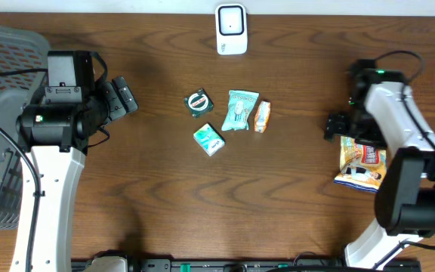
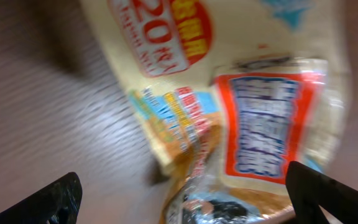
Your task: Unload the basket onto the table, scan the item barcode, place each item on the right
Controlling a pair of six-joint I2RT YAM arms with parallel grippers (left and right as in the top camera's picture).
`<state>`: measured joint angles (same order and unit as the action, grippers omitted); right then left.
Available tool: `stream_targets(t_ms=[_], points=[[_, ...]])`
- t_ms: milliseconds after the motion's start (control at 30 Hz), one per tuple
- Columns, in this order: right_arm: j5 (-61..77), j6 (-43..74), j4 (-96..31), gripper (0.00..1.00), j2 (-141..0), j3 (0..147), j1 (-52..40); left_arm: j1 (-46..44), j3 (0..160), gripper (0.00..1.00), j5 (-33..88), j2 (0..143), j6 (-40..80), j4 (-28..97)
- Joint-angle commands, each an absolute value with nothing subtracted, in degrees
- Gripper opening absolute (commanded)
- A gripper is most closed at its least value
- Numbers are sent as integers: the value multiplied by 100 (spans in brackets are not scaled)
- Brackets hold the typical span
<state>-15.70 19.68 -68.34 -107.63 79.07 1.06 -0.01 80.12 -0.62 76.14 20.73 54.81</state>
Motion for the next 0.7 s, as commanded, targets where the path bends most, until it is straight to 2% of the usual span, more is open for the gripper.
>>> stream_targets(t_ms=[0, 200, 433, 500, 533, 567, 600, 667], points=[[-3328, 3157, -6759, 99, -10694, 7599, -272, 25, 8009, 98, -156, 7607, 2038, 5483], [-3413, 3197, -5601, 99, -10694, 6641, -502, 25, 8009, 98, -156, 7607, 2038, 5483], [-2893, 2274, -4198, 99, -10694, 5918, -445, 25, 8009, 98, -156, 7607, 2036, 5483], [-2871, 2263, -4106, 87, -10694, 5848, -353, 25, 8009, 98, -156, 7607, 2038, 5483], [-2777, 2261, -4104, 68, -10694, 5841, -274, 25, 8009, 98, -156, 7607, 2036, 5483], [-2714, 2261, -4104, 54, -10694, 5841, -222, 25, 8009, 98, -156, 7607, 2038, 5483], [-2587, 2259, -4106, 46, -10694, 5841, -139, 25, 8009, 98, -156, 7607, 2036, 5483], [-2255, 2106, -4049, 39, -10694, 5841, 64, 25, 8009, 98, -156, 7607, 2036, 5483]])
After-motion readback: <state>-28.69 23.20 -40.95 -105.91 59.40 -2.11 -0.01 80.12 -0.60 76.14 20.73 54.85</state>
